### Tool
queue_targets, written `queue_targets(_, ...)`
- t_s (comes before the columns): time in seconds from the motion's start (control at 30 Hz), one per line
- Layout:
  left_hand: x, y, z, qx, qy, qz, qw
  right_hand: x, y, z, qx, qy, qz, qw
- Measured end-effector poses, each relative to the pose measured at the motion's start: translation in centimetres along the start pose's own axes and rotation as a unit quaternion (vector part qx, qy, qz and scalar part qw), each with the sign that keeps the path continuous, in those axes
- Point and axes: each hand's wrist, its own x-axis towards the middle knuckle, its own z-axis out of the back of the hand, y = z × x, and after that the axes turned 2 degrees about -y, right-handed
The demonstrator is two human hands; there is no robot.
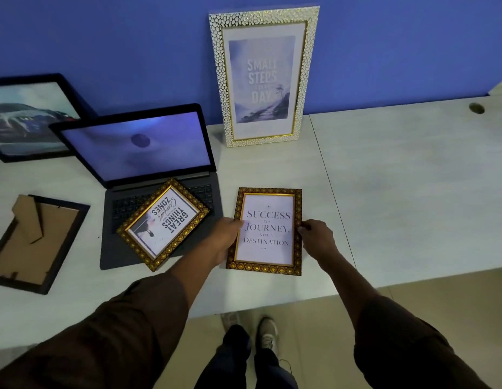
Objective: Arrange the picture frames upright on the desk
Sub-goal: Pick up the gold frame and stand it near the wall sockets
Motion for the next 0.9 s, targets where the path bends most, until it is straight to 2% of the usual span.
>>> queue_targets(0.13,-2.3,1.0,0.3,-0.038,-0.045,-0.026,0.998,-1.0,1.1,2.2,0.014,0.007,0.051,0.999)
queue_targets(0.3,-5.7,1.9,2.7,-0.141,-0.148,-0.061,0.977,-2.9,4.5,3.9,0.033,0.041,0.139,0.989)
queue_targets(0.4,-8.3,2.4,4.8,-0.171,-0.164,-0.093,0.967,-4.1,6.9,3.9,0.05,0.063,0.179,0.981)
queue_targets(0.73,-18.0,6.5,18.5,-0.238,-0.293,-0.205,0.903,-11.6,21.1,-4.0,0.011,0.132,0.336,0.932)
queue_targets(0.9,-20.3,8.5,24.9,-0.256,-0.357,-0.211,0.873,-14.9,26.3,-8.9,-0.022,0.177,0.381,0.907)
